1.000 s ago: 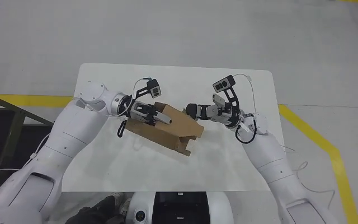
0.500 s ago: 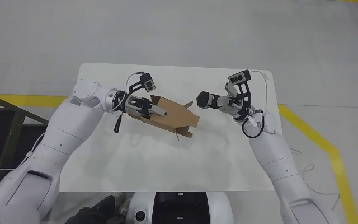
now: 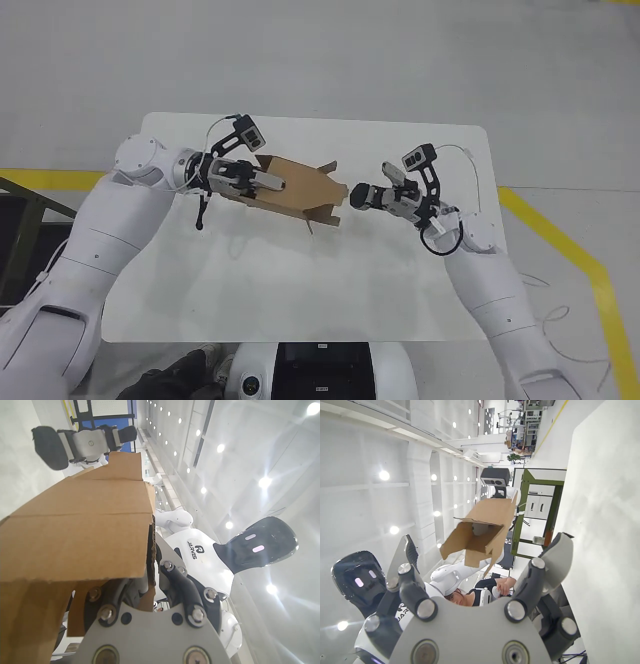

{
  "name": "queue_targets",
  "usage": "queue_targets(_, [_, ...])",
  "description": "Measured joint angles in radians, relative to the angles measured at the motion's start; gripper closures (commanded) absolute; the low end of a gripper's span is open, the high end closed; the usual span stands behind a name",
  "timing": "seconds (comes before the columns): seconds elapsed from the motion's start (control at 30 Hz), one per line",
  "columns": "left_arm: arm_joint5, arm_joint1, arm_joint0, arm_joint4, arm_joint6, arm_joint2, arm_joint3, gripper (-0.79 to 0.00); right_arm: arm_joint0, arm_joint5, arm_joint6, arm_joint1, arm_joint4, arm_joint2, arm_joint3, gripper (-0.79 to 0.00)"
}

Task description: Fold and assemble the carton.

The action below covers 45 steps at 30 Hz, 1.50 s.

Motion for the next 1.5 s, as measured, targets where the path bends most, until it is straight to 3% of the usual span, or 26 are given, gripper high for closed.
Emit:
queue_targets(0.4, [0.054, -0.005, -0.055, -0.032, 0.000, 0.003, 0.039, 0.000, -0.001, -0.014, 0.034, -0.013, -0.075, -0.094, 0.049, -0.785])
queue_targets(0.77, [0.090, -0.007, -0.072, -0.062, 0.000, 0.059, 0.013, 0.000, 0.040, -0.041, 0.017, -0.036, -0.061, -0.157, 0.084, -0.785])
queue_targets(1.5, [0.068, -0.006, -0.100, -0.065, 0.000, 0.128, -0.003, 0.000, 0.057, -0.047, 0.025, -0.053, -0.044, -0.195, 0.053, -0.785])
